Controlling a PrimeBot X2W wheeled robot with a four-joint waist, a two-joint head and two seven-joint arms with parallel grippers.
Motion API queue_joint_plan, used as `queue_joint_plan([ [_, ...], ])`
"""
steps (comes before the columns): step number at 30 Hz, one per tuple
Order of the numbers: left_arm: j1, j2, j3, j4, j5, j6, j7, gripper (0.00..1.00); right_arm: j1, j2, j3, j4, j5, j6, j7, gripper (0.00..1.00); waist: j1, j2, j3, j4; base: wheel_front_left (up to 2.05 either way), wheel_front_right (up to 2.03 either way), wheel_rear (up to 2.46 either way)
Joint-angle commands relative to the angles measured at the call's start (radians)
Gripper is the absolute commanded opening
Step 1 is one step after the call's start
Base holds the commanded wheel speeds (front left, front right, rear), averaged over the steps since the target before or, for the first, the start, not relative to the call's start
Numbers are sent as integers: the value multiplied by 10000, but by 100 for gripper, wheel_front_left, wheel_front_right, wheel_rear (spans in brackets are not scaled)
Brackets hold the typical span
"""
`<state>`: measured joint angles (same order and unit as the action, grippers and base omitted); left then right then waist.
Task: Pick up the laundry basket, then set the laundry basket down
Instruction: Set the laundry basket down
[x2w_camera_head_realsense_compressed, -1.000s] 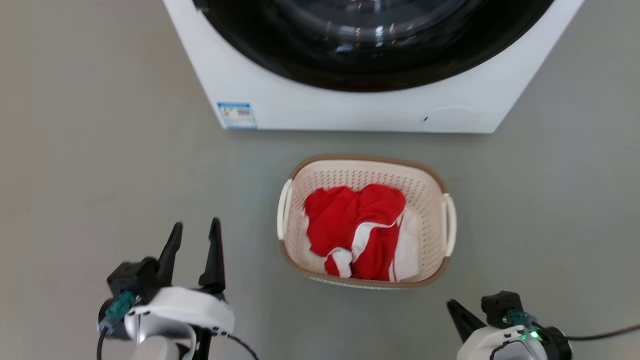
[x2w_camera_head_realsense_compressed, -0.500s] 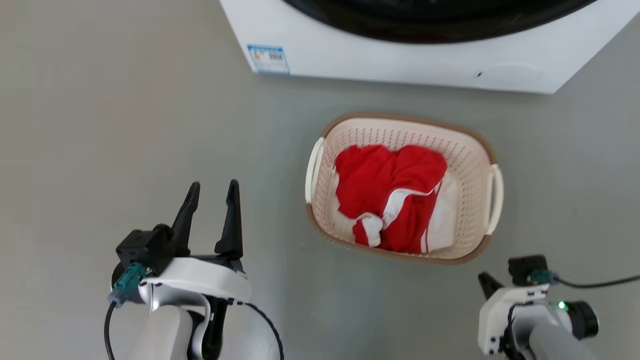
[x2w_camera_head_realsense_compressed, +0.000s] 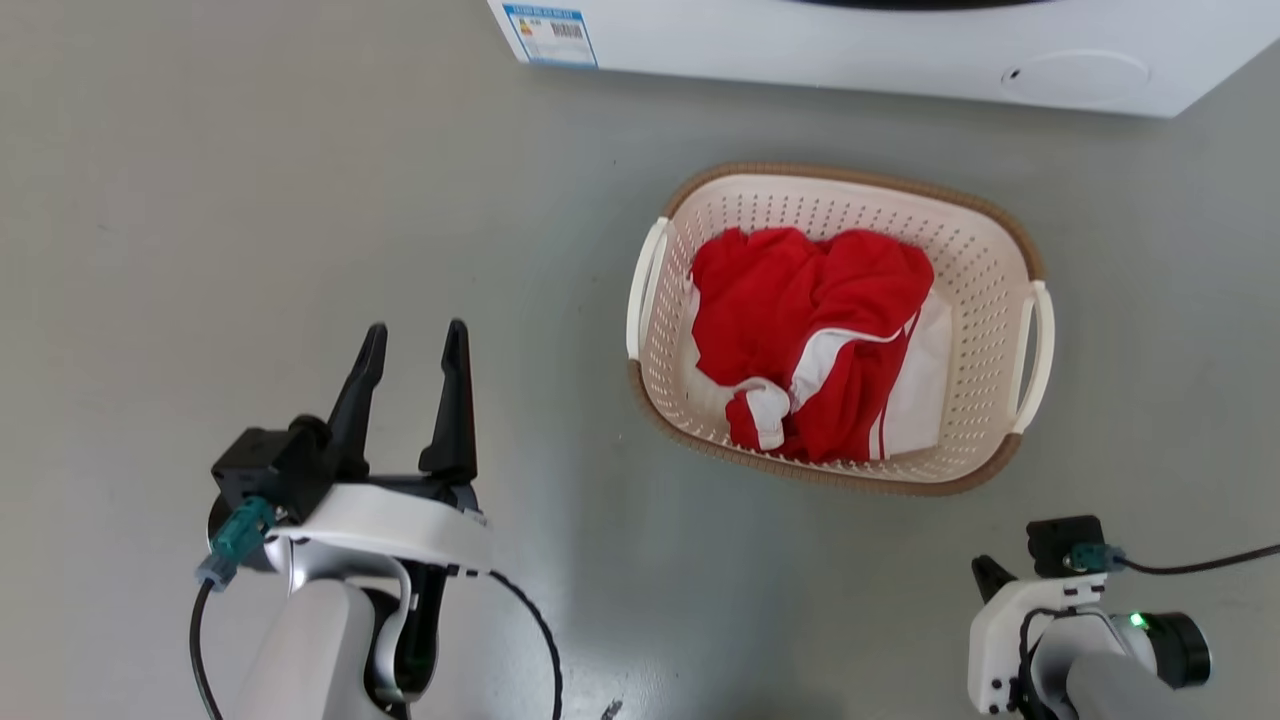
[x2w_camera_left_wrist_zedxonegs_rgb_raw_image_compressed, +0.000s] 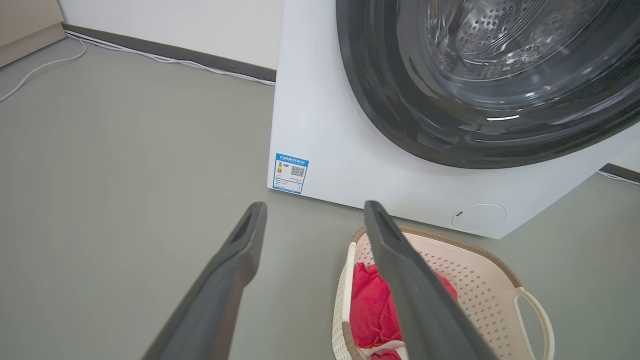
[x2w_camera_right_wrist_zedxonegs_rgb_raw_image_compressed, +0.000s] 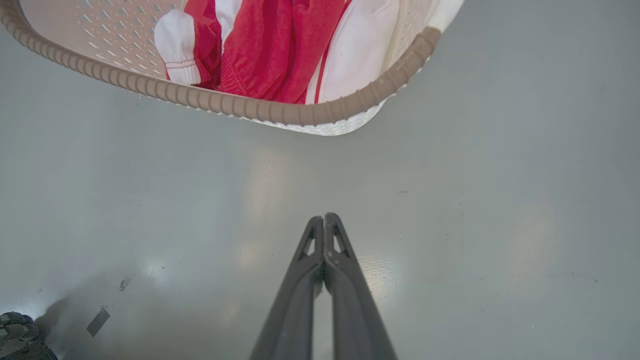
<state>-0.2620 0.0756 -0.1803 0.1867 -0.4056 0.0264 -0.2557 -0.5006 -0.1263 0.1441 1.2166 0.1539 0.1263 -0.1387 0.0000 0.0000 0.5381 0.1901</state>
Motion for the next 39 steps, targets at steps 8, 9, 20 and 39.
queue_joint_plan([
  [8, -401, 136, 128, -783, -64, 69, -26, 100, -649, -73, 195, 314, 141, 44, -232, 0, 0, 0, 976, 147, 0, 0, 0],
  [9, -406, 133, 116, -833, -73, 77, -16, 100, -734, -83, 195, 342, 143, 44, -231, 0, 0, 0, 1068, 157, 0, 0, 0],
  [20, -474, 193, 119, -1135, -130, 202, 5, 100, -1486, -120, 155, 549, 178, 44, -332, 0, 0, 0, 1511, 171, 0, 0, 0],
  [39, -443, 75, -23, -1088, -273, 318, -24, 100, -1825, -95, 179, 692, 113, 44, -628, 0, 0, 0, 1541, 111, 0, 0, 0],
])
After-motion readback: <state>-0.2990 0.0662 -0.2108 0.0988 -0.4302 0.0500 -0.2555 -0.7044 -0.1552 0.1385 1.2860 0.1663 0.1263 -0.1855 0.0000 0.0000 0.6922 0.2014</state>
